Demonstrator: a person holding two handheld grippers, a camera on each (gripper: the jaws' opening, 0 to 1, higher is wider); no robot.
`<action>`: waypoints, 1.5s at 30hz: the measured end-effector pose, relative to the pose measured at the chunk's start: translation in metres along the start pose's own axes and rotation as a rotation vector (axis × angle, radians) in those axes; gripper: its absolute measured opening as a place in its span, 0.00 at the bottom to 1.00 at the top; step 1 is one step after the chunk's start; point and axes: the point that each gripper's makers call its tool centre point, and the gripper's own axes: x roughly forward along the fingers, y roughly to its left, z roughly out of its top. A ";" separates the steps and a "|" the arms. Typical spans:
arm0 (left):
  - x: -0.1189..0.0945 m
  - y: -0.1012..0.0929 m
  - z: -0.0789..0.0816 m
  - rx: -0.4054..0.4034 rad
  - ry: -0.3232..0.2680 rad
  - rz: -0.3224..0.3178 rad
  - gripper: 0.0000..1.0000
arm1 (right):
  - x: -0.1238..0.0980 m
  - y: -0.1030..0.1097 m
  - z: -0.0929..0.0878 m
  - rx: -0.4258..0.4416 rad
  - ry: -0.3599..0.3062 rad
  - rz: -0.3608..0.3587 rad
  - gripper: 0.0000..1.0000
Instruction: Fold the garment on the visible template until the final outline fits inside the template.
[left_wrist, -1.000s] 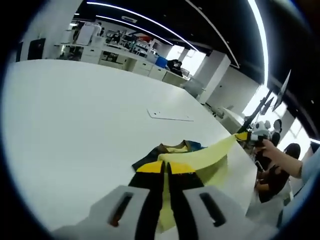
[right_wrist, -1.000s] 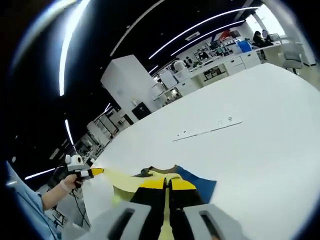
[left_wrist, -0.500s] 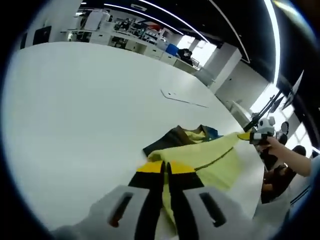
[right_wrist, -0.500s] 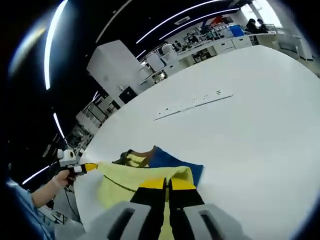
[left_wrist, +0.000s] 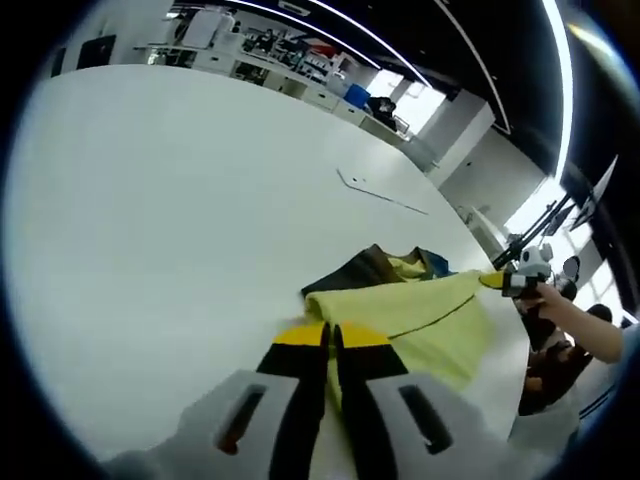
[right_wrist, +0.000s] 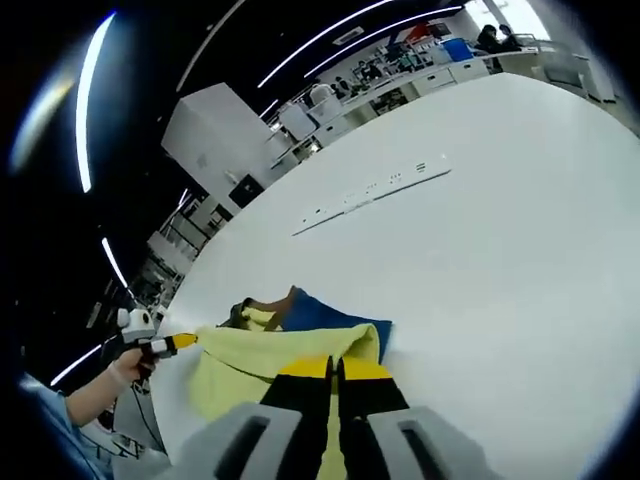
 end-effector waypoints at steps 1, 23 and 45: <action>0.001 0.000 -0.001 0.003 0.002 0.000 0.00 | 0.001 0.000 0.000 -0.002 0.000 0.000 0.00; -0.004 -0.020 -0.017 0.209 0.055 -0.110 0.36 | 0.007 0.021 -0.018 -0.207 0.021 0.089 0.37; 0.017 -0.033 -0.003 0.190 0.045 -0.156 0.37 | 0.025 0.034 -0.002 -0.169 -0.023 0.163 0.38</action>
